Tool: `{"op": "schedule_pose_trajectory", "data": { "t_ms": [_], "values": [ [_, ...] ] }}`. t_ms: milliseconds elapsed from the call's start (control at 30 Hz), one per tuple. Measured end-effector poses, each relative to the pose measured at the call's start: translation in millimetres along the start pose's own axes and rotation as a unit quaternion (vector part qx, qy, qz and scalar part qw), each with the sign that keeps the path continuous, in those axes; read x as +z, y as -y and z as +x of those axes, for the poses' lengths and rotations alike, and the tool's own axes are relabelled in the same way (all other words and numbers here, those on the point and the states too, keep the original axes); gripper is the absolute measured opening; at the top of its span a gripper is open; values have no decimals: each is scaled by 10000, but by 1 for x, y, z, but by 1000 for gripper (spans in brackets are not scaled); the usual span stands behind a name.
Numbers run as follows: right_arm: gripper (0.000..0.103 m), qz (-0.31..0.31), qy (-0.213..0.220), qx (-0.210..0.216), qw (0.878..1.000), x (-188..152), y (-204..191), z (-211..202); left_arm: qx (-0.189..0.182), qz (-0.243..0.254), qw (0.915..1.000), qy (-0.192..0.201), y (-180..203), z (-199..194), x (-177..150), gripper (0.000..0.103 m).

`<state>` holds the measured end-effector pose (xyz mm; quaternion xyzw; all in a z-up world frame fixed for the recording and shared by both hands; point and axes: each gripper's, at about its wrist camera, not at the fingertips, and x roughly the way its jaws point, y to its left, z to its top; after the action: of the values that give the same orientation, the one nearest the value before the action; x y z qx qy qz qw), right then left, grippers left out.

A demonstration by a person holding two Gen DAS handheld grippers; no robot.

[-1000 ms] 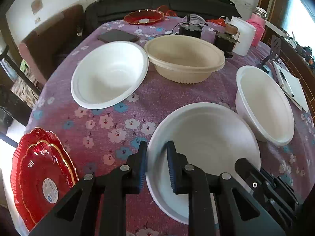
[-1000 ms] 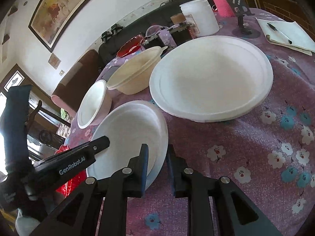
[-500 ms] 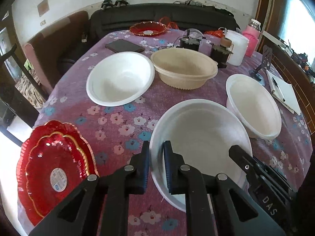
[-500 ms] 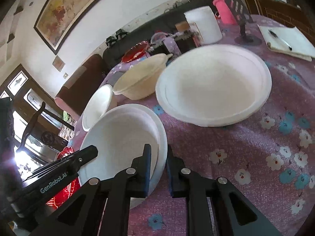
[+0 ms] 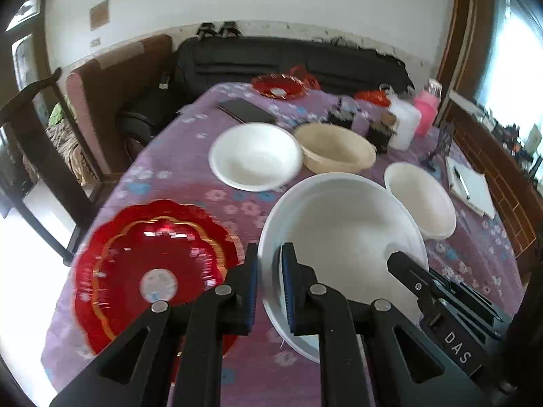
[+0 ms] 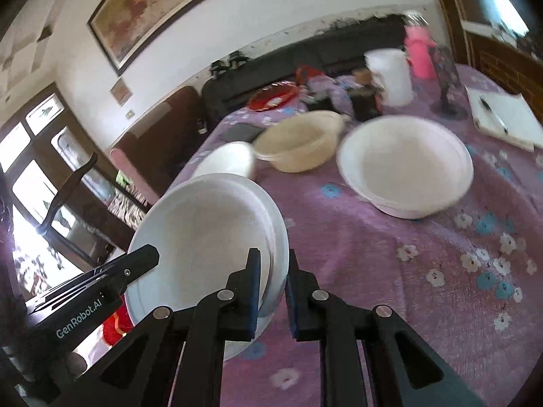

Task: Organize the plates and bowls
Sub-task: 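Lower the white plate onto the red plates and open both grippers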

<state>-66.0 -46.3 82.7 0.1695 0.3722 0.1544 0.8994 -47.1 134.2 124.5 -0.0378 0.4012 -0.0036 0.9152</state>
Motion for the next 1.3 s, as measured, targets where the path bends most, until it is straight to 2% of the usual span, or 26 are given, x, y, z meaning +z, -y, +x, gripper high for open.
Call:
{"op": "schedule_pose_trajectory", "data": {
  "t_ms": [133, 267, 500, 600, 800, 833, 900, 967, 1067, 1133, 1300],
  "values": [
    [15, -285, -110, 187, 9994, -1, -40, 4, 98, -257, 9995, 185, -40, -24, -2, 13],
    [15, -558, -374, 315, 9972, -6, -77, 23, 315, -518, 9979, 225, -77, -29, -6, 13],
    [15, -785, -984, 289, 9916, -20, -113, 78, 444, -1068, 9931, -208, -140, 5, -20, 14],
    [15, -862, -1159, 176, 9894, -27, -117, 96, 420, -1223, 9907, -431, -154, 25, -24, 14],
    [16, -1086, -1354, -19, 9848, -40, -127, 120, 534, -1319, 9878, -637, -167, 43, -31, 16],
    [16, -1139, -1368, -51, 9840, -41, -129, 123, 556, -1334, 9875, -633, -169, 44, -31, 18],
    [16, -1296, -1336, -166, 9824, -45, -134, 125, 553, -1373, 9872, -588, -172, 42, -30, 29],
    [16, -1402, -1239, -269, 9820, -45, -138, 127, 572, -1461, 9862, -521, -176, 37, -28, 59],
    [21, -1503, -1115, -415, 9815, -45, -140, 127, 397, -1577, 9858, -423, -182, 27, -27, 62],
    [36, -1543, -1078, -427, 9812, -44, -142, 126, 449, -1628, 9851, -333, -183, 19, -27, 63],
    [42, -1451, -735, -233, 9864, -37, -141, 107, 318, -1703, 9849, -41, -184, -4, -28, 64]
  ]
}}
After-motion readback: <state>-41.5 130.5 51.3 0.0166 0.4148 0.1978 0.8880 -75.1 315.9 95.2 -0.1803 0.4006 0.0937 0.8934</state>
